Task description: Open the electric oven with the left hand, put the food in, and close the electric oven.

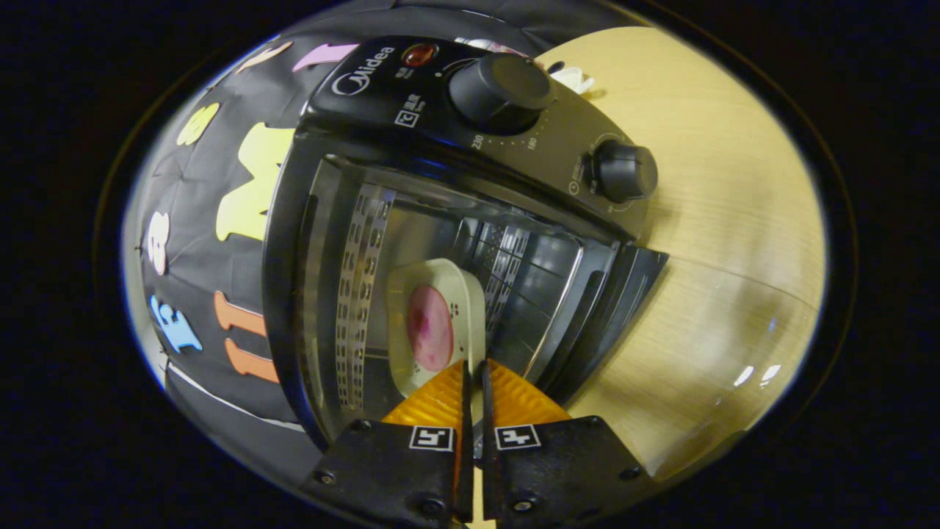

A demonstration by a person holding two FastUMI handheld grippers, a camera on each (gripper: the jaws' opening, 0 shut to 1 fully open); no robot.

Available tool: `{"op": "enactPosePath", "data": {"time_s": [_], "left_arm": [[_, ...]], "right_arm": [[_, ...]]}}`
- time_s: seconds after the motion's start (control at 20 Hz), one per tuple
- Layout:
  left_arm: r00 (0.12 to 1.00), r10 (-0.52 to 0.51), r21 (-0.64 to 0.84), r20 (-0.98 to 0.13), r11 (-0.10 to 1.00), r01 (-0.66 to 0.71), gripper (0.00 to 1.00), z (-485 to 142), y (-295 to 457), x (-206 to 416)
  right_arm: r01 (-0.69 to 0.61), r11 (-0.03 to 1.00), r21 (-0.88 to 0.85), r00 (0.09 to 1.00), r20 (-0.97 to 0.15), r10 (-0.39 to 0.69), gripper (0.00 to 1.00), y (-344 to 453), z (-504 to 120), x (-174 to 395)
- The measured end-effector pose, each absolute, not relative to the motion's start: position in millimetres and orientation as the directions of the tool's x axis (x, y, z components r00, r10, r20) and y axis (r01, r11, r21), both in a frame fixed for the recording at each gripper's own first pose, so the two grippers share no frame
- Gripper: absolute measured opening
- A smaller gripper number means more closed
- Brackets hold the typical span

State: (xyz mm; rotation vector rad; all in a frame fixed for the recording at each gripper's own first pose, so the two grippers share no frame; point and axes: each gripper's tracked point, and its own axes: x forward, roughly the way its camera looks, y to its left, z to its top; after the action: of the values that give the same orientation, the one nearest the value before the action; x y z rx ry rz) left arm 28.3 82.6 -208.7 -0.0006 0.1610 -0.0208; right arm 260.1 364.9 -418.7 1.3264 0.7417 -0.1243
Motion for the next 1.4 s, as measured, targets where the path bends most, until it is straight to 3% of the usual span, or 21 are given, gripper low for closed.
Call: {"op": "enactPosePath", "data": {"time_s": [0.4,0.45,0.7,0.85,0.9,1.05,1.3,1.35,1.4], "left_arm": [[0.985,-0.005,-0.018,-0.174,1.0,0.002,0.96,-213,86,25],[0.985,0.009,-0.023,-0.172,1.0,-0.014,0.96,-212,89,24],[0.985,0.007,-0.088,-0.172,0.996,-0.022,0.95,-205,91,17],[0.985,0.043,-0.075,-0.17,0.996,-0.056,0.95,-205,103,13],[0.983,0.056,-0.074,-0.176,0.995,-0.07,0.95,-207,108,13],[0.979,0.062,-0.084,-0.195,0.993,-0.08,0.94,-212,108,9],[0.963,0.005,-0.077,-0.268,0.997,-0.027,0.94,-244,89,10],[0.956,-0.014,-0.078,-0.294,0.997,-0.01,0.94,-255,83,8],[0.949,-0.019,-0.077,-0.313,0.997,-0.005,0.94,-261,78,9]], "right_arm": [[0.411,0.366,0.835,0.8,-0.523,0.293,0.1,362,-415,257],[0.392,0.382,0.837,0.809,-0.512,0.29,0.19,360,-412,256],[0.317,0.486,0.814,0.829,-0.487,0.274,0.36,349,-402,235],[0.234,0.609,0.758,0.849,-0.465,0.253,0.58,336,-388,213],[0.201,0.645,0.737,0.859,-0.449,0.245,0.6,330,-381,208],[0.09,0.745,0.661,0.882,-0.401,0.25,0.88,320,-360,188],[-0.069,0.836,0.544,0.903,-0.323,0.284,0.93,294,-320,158],[-0.093,0.847,0.524,0.903,-0.314,0.294,1.0,290,-312,151],[-0.1,0.865,0.492,0.907,-0.312,0.283,0.96,279,-304,144]]}}
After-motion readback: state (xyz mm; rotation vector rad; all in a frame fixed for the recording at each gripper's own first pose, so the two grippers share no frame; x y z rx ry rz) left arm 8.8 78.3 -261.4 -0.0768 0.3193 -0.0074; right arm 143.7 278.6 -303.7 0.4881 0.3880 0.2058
